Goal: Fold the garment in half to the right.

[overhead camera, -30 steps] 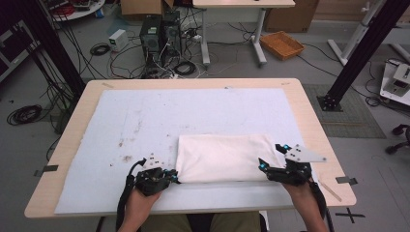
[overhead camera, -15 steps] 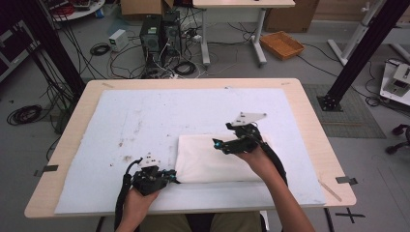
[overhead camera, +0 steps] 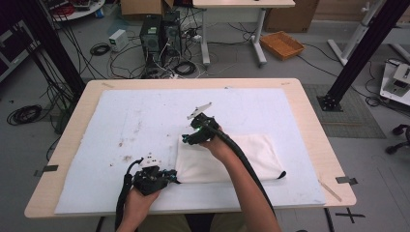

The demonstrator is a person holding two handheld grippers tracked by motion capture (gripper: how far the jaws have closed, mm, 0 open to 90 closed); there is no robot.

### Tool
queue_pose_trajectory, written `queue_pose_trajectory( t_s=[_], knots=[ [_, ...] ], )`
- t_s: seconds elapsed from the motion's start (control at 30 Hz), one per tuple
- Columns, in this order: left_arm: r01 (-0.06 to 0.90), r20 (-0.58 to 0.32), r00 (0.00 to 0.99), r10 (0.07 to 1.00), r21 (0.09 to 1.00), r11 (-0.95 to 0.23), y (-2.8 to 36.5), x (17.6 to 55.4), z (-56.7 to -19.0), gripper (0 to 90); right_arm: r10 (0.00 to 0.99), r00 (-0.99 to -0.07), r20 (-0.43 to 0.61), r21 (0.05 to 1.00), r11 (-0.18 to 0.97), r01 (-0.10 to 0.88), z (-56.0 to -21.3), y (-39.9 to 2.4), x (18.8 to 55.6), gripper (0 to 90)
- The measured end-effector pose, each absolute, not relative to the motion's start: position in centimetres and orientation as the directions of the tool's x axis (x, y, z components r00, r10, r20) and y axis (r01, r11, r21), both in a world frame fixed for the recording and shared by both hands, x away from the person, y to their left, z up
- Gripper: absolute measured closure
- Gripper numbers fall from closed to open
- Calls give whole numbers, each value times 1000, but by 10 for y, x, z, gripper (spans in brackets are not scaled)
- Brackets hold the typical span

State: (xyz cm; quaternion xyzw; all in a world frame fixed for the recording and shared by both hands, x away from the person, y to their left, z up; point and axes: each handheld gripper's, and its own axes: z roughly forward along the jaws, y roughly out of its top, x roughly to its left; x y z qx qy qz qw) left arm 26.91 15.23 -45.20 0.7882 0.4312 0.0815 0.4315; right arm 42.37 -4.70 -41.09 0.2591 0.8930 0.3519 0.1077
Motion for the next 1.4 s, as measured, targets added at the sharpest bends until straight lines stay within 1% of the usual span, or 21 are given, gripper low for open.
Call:
queue_pose_trajectory(
  t_s=[0.03, 0.1, 0.2, 0.27, 0.3, 0.37, 0.43, 0.47, 0.57, 0.6, 0.63, 0.7, 0.73, 0.83, 0.87, 0.93, 1.03, 1.07, 1.27, 1.4],
  knots=[
    [609, -243, 615, 750, 750, -257, 152, 269, -452, 834, 522, -853, -10, 671, 636, 382, -413, -41, 426, 469],
    [610, -239, 619, 748, 746, -266, 153, 269, -451, 835, 511, -860, -11, 657, 652, 379, -416, -33, 428, 484],
    [612, -242, 617, 749, 746, -263, 152, 270, -451, 836, 491, -871, -23, 635, 680, 366, -423, -21, 432, 565],
    [612, -243, 617, 748, 746, -263, 152, 270, -451, 837, 485, -874, -30, 607, 703, 369, -429, -15, 435, 651],
    [612, -244, 617, 748, 746, -262, 152, 270, -451, 836, 483, -875, -17, 598, 707, 378, -431, -14, 436, 712],
    [611, -241, 619, 748, 746, -265, 153, 270, -451, 837, 471, -882, 7, 608, 699, 377, -433, -13, 436, 821],
    [606, -237, 620, 748, 751, -264, 153, 269, -450, 840, 453, -891, -32, 604, 719, 344, -431, -11, 433, 861],
    [602, -238, 622, 746, 755, -261, 153, 269, -449, 842, 444, -895, -47, 604, 726, 328, -429, -11, 432, 865],
    [592, -255, 626, 737, 771, -235, 154, 267, -446, 847, 450, -892, -38, 627, 706, 330, -424, -15, 430, 867],
    [592, -255, 626, 737, 771, -235, 154, 267, -446, 847, 455, -890, -30, 648, 687, 329, -420, -19, 430, 867],
    [553, -263, 646, 717, 808, -202, 153, 265, -437, 849, 468, -884, -4, 698, 634, 332, -411, -31, 429, 867],
    [539, -262, 655, 709, 820, -195, 151, 264, -433, 849, 473, -881, -1, 708, 622, 333, -408, -35, 428, 867],
    [524, -280, 668, 689, 835, -169, 149, 264, -428, 850, 481, -877, -2, 727, 602, 329, -403, -44, 426, 867],
    [516, -298, 678, 672, 844, -145, 145, 265, -424, 850, 491, -871, 7, 747, 577, 331, -399, -53, 425, 867],
    [523, -324, 681, 657, 843, -126, 141, 267, -421, 852, 500, -866, 13, 762, 555, 332, -394, -61, 423, 867],
    [527, -337, 683, 648, 841, -119, 138, 269, -420, 852, 506, -863, 14, 769, 546, 332, -391, -65, 423, 867],
    [530, -359, 692, 626, 842, -103, 128, 272, -416, 854, 518, -855, 15, 788, 521, 329, -384, -78, 421, 867],
    [528, -372, 701, 608, 844, -92, 120, 274, -412, 853, 530, -848, 25, 801, 497, 334, -381, -86, 421, 867],
    [520, -374, 720, 584, 849, -97, 101, 282, -399, 854, 558, -829, 40, 825, 450, 343, -378, -108, 418, 867],
    [507, -358, 740, 570, 853, -121, 82, 287, -387, 854, 572, -818, 60, 839, 416, 352, -378, -129, 417, 867]
  ],
)
